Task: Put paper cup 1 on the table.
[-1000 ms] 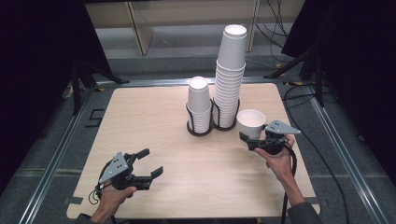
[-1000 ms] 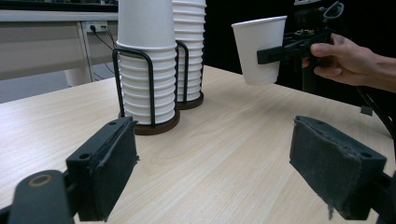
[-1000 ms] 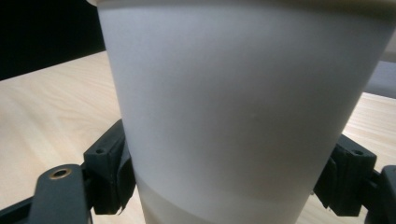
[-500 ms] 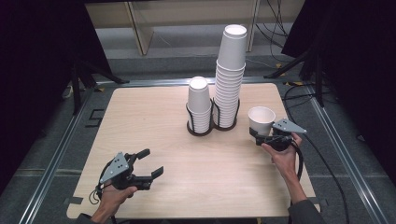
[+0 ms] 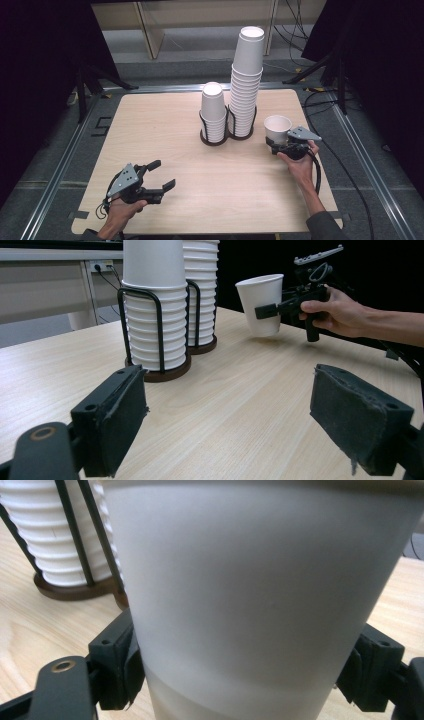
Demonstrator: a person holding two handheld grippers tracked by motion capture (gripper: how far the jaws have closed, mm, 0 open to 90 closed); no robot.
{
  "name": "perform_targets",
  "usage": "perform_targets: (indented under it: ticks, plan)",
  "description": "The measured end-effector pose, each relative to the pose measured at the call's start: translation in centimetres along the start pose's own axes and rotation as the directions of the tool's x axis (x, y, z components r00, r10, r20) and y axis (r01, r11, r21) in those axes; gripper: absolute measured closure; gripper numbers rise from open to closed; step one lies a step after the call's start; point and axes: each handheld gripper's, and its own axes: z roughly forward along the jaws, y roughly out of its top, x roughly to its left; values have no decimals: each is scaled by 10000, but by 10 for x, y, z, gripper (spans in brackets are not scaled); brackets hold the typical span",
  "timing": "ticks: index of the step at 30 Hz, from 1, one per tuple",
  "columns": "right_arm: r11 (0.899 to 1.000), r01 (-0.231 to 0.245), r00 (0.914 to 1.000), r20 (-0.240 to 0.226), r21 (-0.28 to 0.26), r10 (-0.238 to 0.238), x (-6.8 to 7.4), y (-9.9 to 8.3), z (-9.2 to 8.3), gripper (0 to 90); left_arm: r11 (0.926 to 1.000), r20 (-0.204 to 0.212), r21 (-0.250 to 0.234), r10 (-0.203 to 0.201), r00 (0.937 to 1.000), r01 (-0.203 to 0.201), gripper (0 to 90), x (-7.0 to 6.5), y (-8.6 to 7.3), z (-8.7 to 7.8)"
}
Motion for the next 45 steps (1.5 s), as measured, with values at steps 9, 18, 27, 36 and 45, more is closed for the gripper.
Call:
perform_targets:
  ticks: [9,18,27,36,45]
  plan:
    - [9991,122,9999,-43,412,-120,-1,-2,5,200,10000,29,-27,-3,10000,3,145,0,0,0]
    - [9987,108,9999,-78,503,-104,-1,-4,3,189,10000,37,-23,23,10000,-23,145,0,0,-1]
    - [9961,175,9998,-96,863,-167,-4,-6,-1,180,10000,32,-28,27,10000,-27,145,0,0,-1]
    - [9935,-241,9993,-262,1115,272,-2,-6,-4,154,10000,69,-33,37,10000,-37,145,-1,0,-1]
    - [9903,-510,9975,-422,1291,568,-3,-5,-18,155,9997,157,-242,16,9999,-12,145,0,-1,0]
